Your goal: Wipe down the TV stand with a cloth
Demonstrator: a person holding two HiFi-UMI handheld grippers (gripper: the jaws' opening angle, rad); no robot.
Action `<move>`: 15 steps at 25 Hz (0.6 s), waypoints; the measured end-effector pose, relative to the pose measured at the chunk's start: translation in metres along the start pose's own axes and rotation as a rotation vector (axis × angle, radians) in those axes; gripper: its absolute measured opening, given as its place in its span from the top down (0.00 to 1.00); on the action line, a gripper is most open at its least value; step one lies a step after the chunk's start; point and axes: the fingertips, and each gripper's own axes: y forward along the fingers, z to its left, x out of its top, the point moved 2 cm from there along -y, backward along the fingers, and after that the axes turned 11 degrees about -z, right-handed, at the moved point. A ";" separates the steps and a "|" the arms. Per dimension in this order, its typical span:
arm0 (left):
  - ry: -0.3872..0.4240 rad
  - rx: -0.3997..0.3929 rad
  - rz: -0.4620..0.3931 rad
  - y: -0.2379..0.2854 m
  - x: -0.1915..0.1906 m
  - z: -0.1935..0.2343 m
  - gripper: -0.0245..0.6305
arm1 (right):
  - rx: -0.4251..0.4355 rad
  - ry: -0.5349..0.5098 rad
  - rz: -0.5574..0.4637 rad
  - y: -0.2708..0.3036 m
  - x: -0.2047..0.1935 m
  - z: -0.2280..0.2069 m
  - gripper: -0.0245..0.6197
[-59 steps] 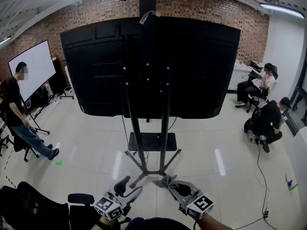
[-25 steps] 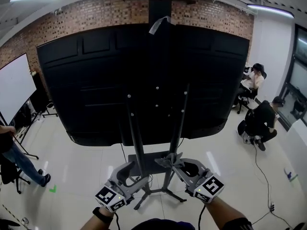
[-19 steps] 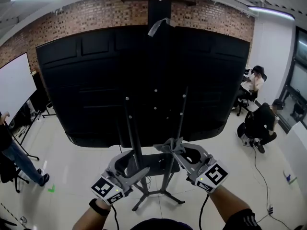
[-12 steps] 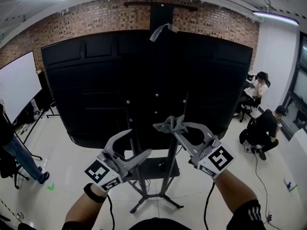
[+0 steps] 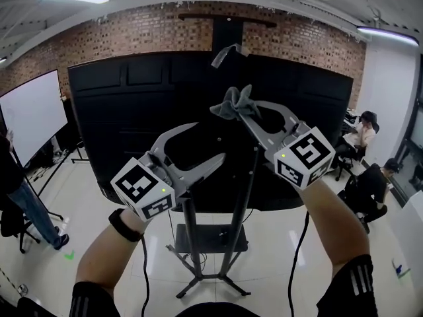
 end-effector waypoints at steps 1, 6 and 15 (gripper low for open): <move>0.012 -0.003 0.005 0.006 0.003 0.004 0.46 | -0.002 -0.017 0.007 0.006 0.003 -0.008 0.90; 0.063 0.005 0.029 0.030 0.020 0.029 0.46 | -0.021 -0.091 0.063 0.044 0.013 -0.047 0.90; 0.106 0.054 0.041 0.059 0.027 0.077 0.47 | -0.076 -0.239 0.134 0.102 0.030 -0.103 0.90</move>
